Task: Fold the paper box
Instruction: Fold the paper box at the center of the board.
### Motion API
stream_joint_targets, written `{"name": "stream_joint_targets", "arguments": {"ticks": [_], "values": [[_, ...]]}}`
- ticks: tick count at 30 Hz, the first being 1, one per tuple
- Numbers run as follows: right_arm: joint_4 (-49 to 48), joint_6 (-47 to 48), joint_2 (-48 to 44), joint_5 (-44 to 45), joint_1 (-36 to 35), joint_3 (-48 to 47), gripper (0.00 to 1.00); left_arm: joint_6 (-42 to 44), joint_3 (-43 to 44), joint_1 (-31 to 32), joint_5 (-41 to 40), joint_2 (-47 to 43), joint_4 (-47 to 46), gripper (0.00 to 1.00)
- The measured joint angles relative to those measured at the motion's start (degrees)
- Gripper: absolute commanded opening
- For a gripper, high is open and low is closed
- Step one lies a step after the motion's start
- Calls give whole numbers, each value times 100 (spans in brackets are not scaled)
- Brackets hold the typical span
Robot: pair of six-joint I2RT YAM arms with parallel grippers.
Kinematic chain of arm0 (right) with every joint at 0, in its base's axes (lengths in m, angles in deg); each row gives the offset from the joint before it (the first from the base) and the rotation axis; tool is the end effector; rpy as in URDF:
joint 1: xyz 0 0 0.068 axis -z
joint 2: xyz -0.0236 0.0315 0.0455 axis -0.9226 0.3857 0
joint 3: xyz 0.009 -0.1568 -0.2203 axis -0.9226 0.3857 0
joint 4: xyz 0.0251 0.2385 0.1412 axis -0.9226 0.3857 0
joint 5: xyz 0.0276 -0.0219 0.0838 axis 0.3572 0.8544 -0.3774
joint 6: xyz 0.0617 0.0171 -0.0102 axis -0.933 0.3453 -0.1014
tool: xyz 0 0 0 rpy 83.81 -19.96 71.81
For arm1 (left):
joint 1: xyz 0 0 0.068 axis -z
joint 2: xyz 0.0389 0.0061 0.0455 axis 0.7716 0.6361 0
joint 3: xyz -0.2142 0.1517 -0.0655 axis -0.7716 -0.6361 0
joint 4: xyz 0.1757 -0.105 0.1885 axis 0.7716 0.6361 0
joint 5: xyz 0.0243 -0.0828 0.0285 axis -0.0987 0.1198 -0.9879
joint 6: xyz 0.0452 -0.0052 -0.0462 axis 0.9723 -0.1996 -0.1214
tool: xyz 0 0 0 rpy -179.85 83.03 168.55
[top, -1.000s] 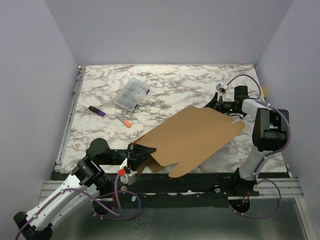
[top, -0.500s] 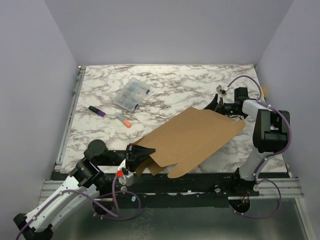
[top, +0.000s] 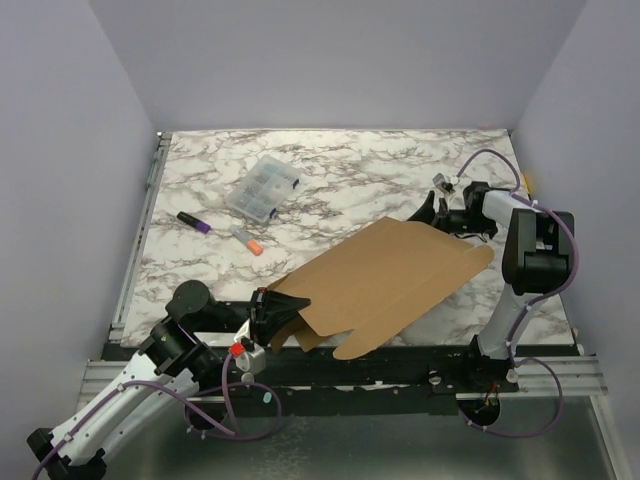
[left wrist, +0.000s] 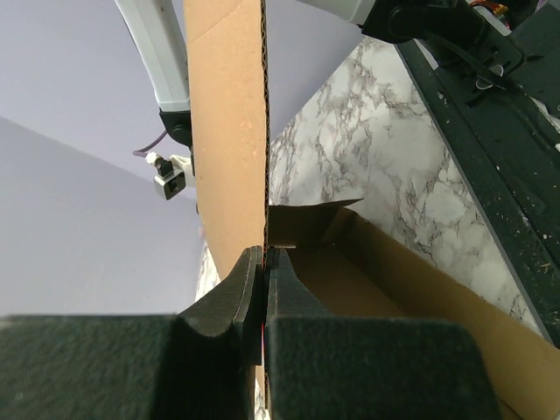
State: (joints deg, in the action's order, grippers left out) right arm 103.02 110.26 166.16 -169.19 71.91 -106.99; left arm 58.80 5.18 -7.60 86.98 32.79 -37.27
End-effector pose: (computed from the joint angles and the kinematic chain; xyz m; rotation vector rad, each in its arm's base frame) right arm 0.3403 0.0233 0.1585 -0.9279 1.6312 1.4398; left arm 0.0749 -0.1212 0.2746 1.5125 0.4760 -0.5152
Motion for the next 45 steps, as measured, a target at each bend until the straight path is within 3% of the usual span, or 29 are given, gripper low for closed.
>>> {"name": "stream_joint_targets", "arguments": {"ticks": [15,26,30,36,45], "values": [[601,485,37,-114,0,72,100,68,2,11,13,15,0,0],[522,442,-190,-109,0,393,100,114,35,11,11,7,118,0],[-98,-155,-621,-44,0,813,100,280,133,11,11,17,293,0],[-1915,-1600,-1384,181,-4,1615,97,527,184,11,13,131,463,0],[-3845,-3289,-1845,518,-17,2277,93,739,234,11,13,179,629,0]]}}
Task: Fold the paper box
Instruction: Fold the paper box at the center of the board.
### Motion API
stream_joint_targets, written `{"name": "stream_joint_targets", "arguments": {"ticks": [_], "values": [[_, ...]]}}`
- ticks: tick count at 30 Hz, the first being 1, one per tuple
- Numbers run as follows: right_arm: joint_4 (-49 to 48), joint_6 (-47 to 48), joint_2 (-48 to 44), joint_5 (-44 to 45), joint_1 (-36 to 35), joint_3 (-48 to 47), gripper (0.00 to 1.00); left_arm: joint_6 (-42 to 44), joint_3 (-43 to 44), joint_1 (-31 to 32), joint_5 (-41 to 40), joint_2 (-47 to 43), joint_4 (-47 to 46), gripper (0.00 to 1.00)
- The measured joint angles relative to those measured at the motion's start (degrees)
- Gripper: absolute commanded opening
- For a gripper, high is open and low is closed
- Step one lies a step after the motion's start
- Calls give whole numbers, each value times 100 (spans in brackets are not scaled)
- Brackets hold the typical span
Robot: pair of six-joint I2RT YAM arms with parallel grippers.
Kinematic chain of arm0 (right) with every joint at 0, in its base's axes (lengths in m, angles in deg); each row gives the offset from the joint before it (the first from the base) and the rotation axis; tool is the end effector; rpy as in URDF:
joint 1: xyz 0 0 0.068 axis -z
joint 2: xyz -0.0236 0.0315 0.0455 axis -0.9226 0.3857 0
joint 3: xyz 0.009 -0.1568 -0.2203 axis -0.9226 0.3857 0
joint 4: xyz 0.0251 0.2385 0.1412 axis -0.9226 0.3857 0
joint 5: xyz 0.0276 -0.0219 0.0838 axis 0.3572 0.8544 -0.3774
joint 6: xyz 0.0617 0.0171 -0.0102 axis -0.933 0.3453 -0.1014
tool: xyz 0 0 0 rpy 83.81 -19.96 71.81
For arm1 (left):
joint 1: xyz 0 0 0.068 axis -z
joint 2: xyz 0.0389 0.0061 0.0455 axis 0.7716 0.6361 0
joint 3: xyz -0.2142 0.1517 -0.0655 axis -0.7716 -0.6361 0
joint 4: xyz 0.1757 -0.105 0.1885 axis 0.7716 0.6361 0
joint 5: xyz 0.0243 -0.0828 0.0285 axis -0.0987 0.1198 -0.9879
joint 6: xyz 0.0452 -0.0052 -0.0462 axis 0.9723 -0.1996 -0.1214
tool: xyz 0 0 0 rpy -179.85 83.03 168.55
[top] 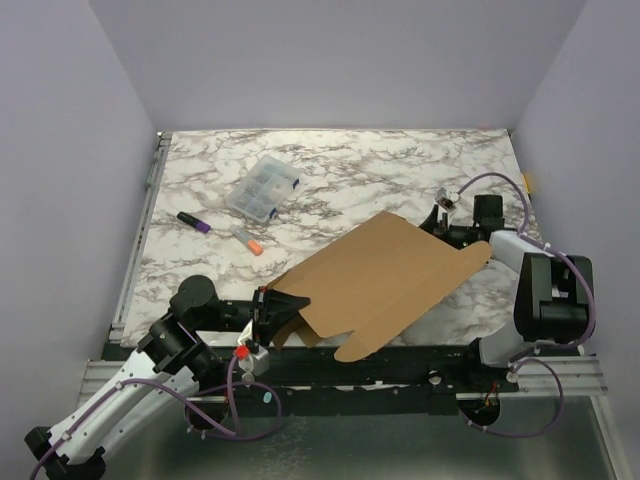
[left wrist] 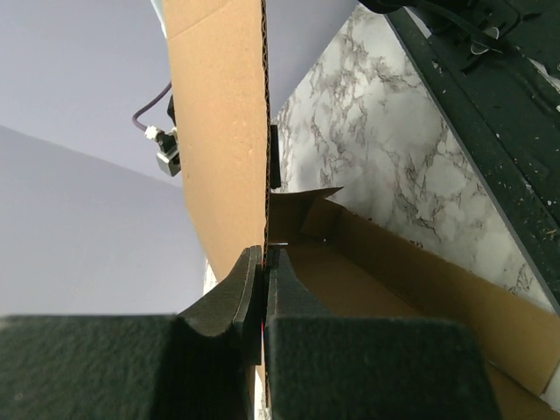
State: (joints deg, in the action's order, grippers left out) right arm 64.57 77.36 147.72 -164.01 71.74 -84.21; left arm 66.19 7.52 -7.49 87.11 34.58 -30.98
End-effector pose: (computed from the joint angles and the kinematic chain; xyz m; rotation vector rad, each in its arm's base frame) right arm 0.2945 0.0273 0.1608 -0.8986 1.6964 1.3197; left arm 0.0756 -0.1224 0.2740 1.5871 0.4477 -0.4661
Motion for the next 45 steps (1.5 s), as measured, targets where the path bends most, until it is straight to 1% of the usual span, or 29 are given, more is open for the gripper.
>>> {"name": "stream_joint_targets", "arguments": {"ticks": [4,8,11,14,17,24,32,35,38,42,45], "values": [[-1226,-1054,-439,232,2,654,93,61,33,0,7,4,35,0],[-2500,-2055,-885,516,2,1270,97,170,70,48,9,24,140,0],[-3314,-2754,-1043,673,0,1556,98,247,98,98,7,59,219,0],[-4168,-3425,-911,730,2,1668,99,293,98,111,2,74,280,0],[-5184,-4033,-769,745,2,2004,100,315,98,114,2,74,315,0],[-6579,-5051,-684,1088,0,2529,100,356,98,127,-2,72,345,0],[-8741,-6428,289,1329,-4,2992,100,369,125,127,0,208,354,0],[-9263,-6675,363,1340,-4,3082,100,345,131,127,4,205,352,0],[-9547,-6730,363,1373,-11,3134,100,306,131,127,9,203,350,0],[-9610,-6614,350,1504,-13,3220,100,216,133,127,46,203,350,0],[-9431,-6446,175,1670,-13,3292,100,90,140,127,111,208,345,0]]}}
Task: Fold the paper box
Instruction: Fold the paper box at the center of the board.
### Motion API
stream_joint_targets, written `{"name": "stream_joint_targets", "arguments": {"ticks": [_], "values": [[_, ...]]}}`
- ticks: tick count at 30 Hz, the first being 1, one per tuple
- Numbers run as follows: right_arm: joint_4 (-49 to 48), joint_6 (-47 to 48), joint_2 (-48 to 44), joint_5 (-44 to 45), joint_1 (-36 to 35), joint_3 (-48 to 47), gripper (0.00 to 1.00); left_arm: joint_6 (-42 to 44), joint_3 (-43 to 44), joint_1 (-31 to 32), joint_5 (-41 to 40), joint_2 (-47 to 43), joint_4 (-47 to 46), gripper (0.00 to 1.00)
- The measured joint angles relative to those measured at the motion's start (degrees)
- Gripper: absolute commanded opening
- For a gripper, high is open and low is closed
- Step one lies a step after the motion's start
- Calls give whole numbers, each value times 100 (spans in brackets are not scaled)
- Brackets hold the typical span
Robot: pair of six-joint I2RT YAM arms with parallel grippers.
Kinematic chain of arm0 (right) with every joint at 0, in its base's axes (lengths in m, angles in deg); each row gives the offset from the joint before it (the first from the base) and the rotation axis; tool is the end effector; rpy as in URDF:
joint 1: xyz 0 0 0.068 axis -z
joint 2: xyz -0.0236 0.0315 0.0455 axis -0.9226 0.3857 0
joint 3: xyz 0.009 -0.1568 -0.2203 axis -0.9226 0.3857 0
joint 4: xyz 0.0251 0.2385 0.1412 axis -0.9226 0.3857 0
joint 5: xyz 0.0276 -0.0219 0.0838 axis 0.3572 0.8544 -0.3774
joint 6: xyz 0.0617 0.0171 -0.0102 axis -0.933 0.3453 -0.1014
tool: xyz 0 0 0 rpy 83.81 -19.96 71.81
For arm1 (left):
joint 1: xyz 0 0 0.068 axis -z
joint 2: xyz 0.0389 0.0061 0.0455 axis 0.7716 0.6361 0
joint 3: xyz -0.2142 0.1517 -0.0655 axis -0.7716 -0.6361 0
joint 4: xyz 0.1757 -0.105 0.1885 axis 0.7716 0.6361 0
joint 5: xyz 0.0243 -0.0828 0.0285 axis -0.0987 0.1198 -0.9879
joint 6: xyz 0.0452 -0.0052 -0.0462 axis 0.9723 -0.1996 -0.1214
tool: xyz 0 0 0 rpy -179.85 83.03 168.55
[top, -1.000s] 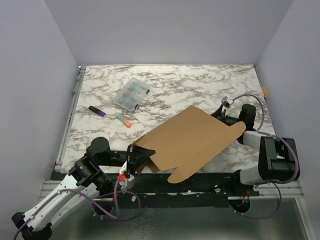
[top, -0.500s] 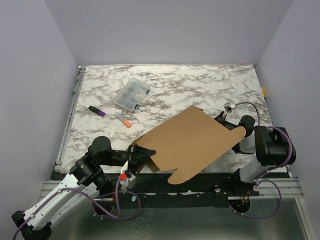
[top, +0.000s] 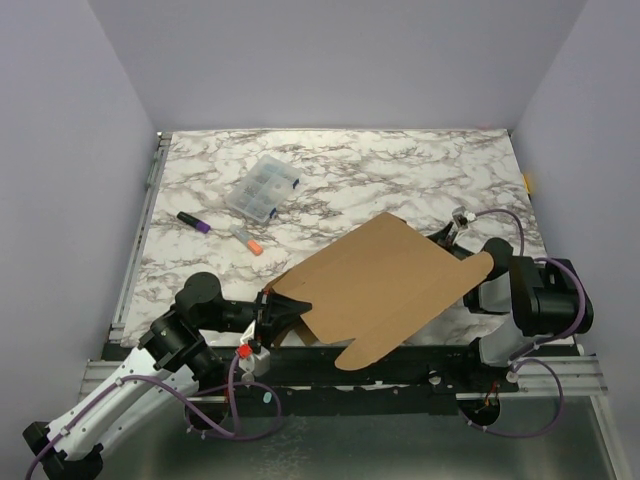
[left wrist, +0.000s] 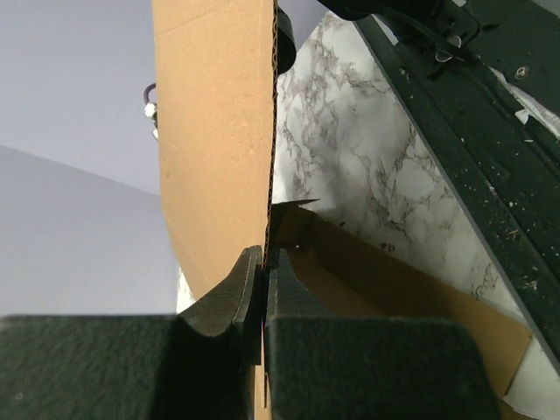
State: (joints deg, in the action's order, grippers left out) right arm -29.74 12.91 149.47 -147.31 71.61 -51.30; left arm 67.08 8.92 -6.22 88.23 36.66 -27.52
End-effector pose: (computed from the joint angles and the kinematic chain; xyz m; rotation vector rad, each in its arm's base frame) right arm 0.2361 0.0278 0.1265 -0.4332 1.6569 1.1978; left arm 0.0744 -0.1264 0.2722 1.6382 0.4576 -0.5227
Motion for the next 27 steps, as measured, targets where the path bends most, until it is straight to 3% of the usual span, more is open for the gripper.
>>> {"name": "stream_joint_targets", "arguments": {"ticks": [6,14,22,27], "values": [[2,52,26,181,0,-2,98,-195,0,0,24,-2,-4,0],[-404,35,660,140,-37,-133,82,-459,-33,0,17,-28,-136,0],[-586,94,850,114,-321,-282,82,-1010,-131,0,15,24,-669,0],[-605,275,852,212,-538,-310,73,-1316,-216,0,15,116,-1025,0]]}}
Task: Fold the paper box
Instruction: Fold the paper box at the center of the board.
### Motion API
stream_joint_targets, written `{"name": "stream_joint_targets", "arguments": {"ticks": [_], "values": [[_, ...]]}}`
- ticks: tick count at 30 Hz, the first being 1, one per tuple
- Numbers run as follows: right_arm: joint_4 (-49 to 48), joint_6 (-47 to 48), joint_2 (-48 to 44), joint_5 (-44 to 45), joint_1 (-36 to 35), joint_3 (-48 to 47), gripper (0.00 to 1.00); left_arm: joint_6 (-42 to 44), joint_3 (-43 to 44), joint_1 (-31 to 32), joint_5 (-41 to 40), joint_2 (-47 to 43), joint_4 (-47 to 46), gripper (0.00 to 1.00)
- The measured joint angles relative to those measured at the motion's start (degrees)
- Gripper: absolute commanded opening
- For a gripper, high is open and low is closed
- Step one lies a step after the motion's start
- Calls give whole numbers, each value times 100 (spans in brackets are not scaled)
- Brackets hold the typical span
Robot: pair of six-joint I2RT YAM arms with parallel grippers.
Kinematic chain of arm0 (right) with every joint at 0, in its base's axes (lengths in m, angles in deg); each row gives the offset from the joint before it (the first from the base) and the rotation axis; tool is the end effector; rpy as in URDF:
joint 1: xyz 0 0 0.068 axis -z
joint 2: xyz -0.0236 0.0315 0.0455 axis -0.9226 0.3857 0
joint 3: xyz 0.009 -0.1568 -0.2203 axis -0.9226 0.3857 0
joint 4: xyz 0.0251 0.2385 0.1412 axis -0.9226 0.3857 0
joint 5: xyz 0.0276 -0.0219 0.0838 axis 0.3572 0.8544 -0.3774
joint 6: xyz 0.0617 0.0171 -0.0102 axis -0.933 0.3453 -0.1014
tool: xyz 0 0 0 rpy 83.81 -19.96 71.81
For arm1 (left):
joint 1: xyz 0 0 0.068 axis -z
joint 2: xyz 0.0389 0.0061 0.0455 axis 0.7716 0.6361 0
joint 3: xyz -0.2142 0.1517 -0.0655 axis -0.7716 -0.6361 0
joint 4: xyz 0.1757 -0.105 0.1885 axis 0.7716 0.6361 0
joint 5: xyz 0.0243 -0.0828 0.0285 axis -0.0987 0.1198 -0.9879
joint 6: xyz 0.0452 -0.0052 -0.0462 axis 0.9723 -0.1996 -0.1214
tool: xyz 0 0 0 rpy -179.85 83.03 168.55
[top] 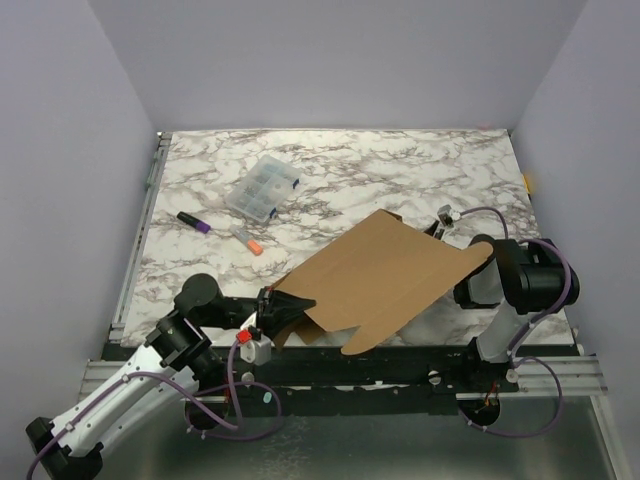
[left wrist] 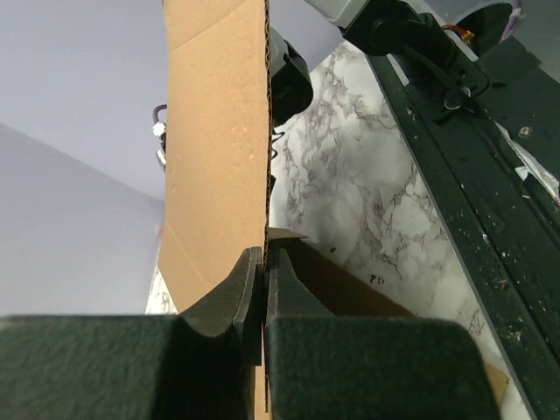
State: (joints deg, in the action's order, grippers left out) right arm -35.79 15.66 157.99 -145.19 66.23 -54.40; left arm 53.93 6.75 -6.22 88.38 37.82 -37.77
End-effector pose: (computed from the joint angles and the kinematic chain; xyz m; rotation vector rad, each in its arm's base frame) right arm 0.2489 0.0492 0.1142 -0.5259 1.6243 1.1994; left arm 0.0795 -0.1315 0.2748 1.5387 0.5488 -0.6418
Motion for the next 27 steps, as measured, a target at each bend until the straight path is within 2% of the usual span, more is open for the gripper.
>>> {"name": "stream_joint_targets", "arguments": {"ticks": [6,14,21,24,27], "values": [[28,267,-4,214,-50,-7,60,-476,-168,0,-9,2,-529,0],[205,474,-9,363,-125,-210,53,-791,-229,0,-98,63,-831,0],[319,601,-4,426,-168,-326,41,-1064,-275,0,-170,125,-1126,0],[369,691,24,485,-208,-393,42,-1147,-293,0,-184,212,-1244,0],[404,756,72,546,-225,-450,49,-1198,-299,0,-205,284,-1329,0]]}}
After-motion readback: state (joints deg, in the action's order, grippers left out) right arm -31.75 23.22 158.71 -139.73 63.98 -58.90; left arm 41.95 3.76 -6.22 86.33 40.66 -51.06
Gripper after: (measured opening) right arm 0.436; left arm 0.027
